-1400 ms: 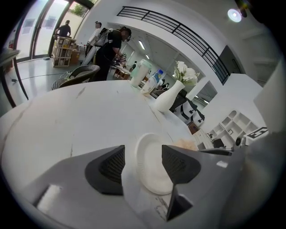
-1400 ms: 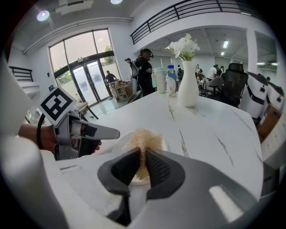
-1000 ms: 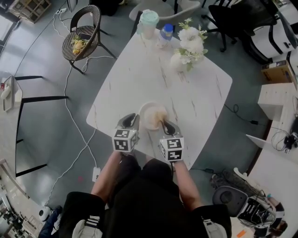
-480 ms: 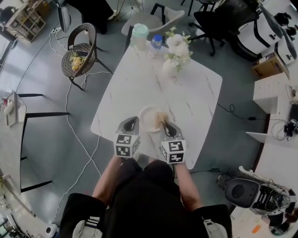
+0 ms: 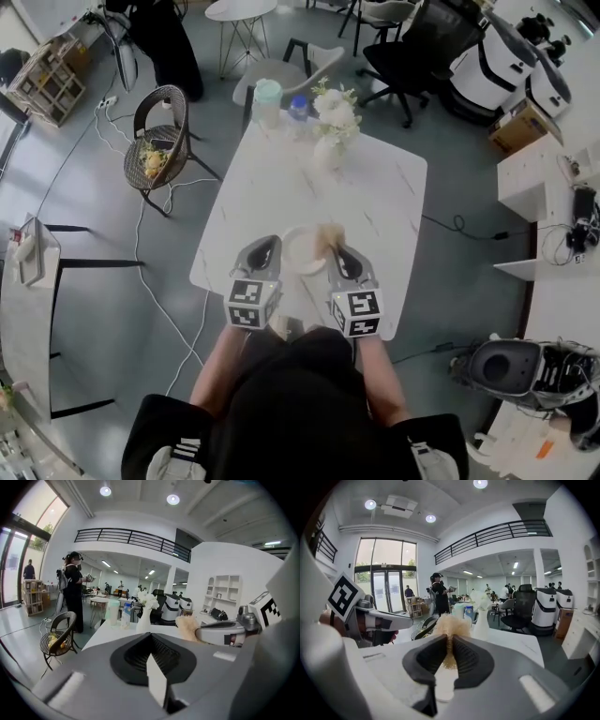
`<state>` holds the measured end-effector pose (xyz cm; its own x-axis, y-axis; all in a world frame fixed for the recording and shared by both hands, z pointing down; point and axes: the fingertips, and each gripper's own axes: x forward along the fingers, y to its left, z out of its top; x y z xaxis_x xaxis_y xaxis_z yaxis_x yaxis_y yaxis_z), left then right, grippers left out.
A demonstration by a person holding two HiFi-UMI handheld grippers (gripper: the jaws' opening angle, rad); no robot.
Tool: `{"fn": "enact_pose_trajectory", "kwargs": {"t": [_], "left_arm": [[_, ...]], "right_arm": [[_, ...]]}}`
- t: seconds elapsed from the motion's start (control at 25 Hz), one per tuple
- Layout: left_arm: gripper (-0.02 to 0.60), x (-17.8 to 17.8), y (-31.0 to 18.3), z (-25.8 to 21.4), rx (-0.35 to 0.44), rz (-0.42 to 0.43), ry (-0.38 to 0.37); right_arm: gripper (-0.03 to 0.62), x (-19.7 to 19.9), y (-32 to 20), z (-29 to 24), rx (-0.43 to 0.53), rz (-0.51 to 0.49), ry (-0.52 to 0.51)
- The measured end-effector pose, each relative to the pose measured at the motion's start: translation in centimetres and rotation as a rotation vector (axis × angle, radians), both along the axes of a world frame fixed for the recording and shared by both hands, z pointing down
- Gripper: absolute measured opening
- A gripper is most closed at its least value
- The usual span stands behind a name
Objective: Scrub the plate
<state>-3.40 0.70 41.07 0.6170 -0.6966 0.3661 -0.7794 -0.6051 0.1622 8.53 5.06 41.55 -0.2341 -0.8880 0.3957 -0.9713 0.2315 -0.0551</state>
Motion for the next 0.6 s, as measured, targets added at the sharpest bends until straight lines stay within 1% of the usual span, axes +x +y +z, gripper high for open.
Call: {"fn": "enact_pose_trajectory", "kwargs": {"t": [0.12, 0.24, 0.36, 0.48, 0.6], "left_arm": [[0.006, 0.0, 0.3, -3.1, 0.069, 0.024, 0.025], [0.006, 0.1, 0.9, -5.3, 0.113, 0.056, 0.040], [0.006, -0.2, 1.7, -6.4, 0.130, 0.083, 0.046], [0.006, -1.0, 2.5, -6.8, 0.141, 0.082, 0.040], [0.006, -1.7, 3.0, -7.8, 0.158, 0.082, 0.051]], "right_arm": [[0.041, 0.1, 1.0, -2.3, 0.060, 0.023, 0.011], [0.041, 0.6, 1.9, -4.2, 0.104, 0.050, 0.022], [0.041, 1.1, 3.0, -5.6, 0.136, 0.077, 0.022], [0.041, 1.6, 4.1, -6.1, 0.153, 0.101, 0.030], [0.041, 1.8, 5.1, -6.4, 0.164, 0.121, 0.024]]}}
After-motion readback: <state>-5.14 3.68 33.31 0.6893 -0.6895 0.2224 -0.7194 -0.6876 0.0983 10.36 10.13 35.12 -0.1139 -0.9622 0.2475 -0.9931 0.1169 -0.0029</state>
